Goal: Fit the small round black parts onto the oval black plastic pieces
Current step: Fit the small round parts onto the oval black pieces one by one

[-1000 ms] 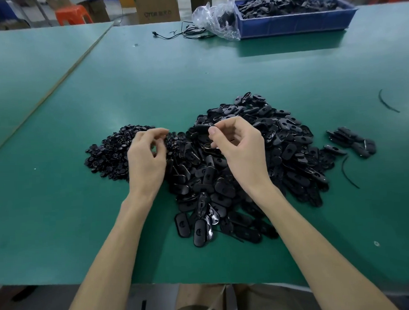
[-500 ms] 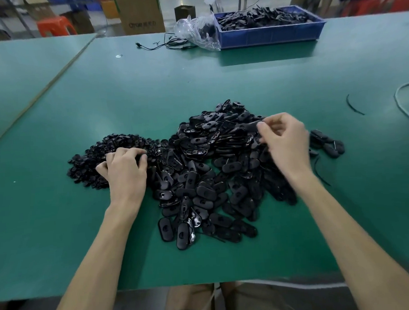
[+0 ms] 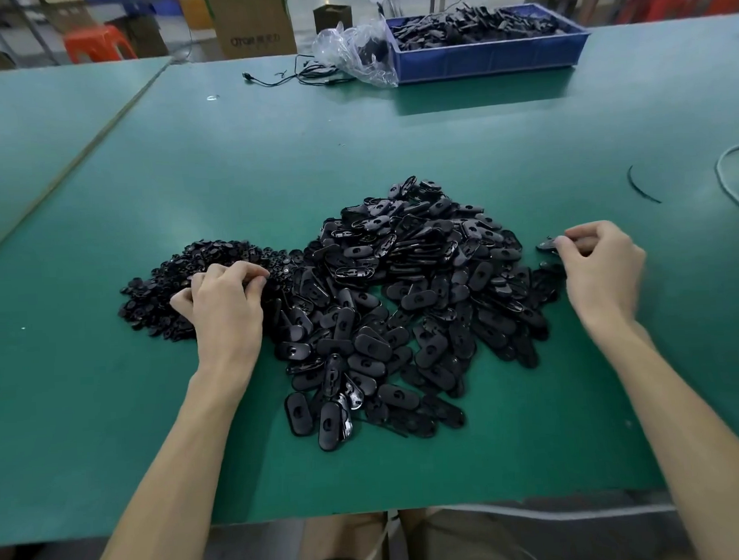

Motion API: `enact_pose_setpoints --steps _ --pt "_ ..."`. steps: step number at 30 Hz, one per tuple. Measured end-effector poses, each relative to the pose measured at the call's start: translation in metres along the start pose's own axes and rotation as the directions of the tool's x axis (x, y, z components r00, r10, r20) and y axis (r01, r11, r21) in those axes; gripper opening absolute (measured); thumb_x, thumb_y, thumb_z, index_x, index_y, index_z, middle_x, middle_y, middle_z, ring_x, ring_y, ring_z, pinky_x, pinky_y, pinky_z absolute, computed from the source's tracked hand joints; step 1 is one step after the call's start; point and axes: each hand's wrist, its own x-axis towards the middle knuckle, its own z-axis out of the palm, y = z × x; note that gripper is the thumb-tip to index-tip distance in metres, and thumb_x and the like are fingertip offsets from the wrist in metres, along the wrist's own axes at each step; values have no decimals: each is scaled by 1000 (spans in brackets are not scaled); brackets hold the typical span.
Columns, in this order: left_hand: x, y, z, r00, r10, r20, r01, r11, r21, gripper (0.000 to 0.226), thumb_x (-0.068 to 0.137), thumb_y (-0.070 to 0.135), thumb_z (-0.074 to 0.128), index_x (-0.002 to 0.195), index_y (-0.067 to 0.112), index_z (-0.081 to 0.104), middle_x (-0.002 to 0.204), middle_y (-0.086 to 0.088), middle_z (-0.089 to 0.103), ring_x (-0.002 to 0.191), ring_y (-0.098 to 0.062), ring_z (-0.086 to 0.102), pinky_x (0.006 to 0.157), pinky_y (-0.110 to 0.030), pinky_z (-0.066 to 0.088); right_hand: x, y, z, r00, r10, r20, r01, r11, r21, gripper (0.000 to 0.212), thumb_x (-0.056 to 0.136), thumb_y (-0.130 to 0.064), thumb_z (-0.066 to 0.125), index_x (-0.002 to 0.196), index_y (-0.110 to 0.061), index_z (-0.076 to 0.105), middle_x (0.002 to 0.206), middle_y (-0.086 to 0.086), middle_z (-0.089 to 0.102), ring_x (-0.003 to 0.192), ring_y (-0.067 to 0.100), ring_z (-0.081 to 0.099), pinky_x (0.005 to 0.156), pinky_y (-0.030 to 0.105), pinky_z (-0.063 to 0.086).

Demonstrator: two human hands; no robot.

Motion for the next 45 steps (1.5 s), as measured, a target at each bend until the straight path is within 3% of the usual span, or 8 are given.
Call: enact_pose_setpoints --steps 7,11,19,25,28,31,40,45 --pt "0 -2 2 999 4 -47 -6 1000 -23 15 104 22 60 107 24 74 102 -1 67 108 -24 51 89 -42 21 -5 -6 -2 997 -78 25 79 996 -35 14 101 -22 67 109 -11 69 96 7 69 103 29 64 93 43 52" --pt "0 -2 2 998 37 -58 -39 999 -34 14 104 22 59 106 24 73 104 3 68 106 -23 52 89 -42 21 -24 -33 8 945 -283 163 290 957 -25 11 99 -21 69 106 -13 71 98 1 60 102 23 57 92 30 42" --pt "-1 -1 -1 998 47 -46 -50 996 -79 13 105 22 59 107 24 72 108 7 67 104 -20 53 87 -36 18 -73 -91 45 785 -449 426 474 879 53 51 98 -44 70 140 -17 62 127 4 53 127 22 40 114 35 35" --pt "-1 3 -4 998 68 -17 -70 965 -253 15 106 15 57 114 14 71 108 2 63 96 -23 60 99 -35 38 -76 -100 65 797 -467 382 528 846 -67 37 101 -37 68 131 -17 66 125 5 52 123 26 43 109 36 36" --pt "-2 9 -6 995 98 9 -88 929 -360 16 106 11 55 115 10 69 108 0 60 88 -17 65 85 -23 53 -75 -104 67 782 -494 379 568 816 -106 30 101 -35 67 125 -17 68 119 4 53 118 25 45 105 36 39" --pt "-3 13 -6 992 124 20 -107 916 -388 15 106 11 57 113 11 69 107 2 59 86 -12 66 80 -11 49 -77 -106 67 751 -540 381 627 763 -154 29 103 -35 65 125 -15 67 118 4 54 116 26 47 104 37 41" --pt "-4 14 -5 989 142 53 -111 917 -383 15 105 9 57 113 11 69 110 2 58 90 -16 64 80 -15 51 -74 -109 70 752 -470 462 600 779 -183 38 103 -41 62 130 -15 69 120 5 49 117 27 43 102 37 41" --pt "-5 14 -4 986 164 29 -139 905 -401 17 103 4 60 114 11 70 113 0 60 93 7 59 81 -3 43 -81 -102 71 779 -487 395 561 823 -92 27 103 -32 64 122 -17 73 113 1 49 113 22 42 102 35 39"
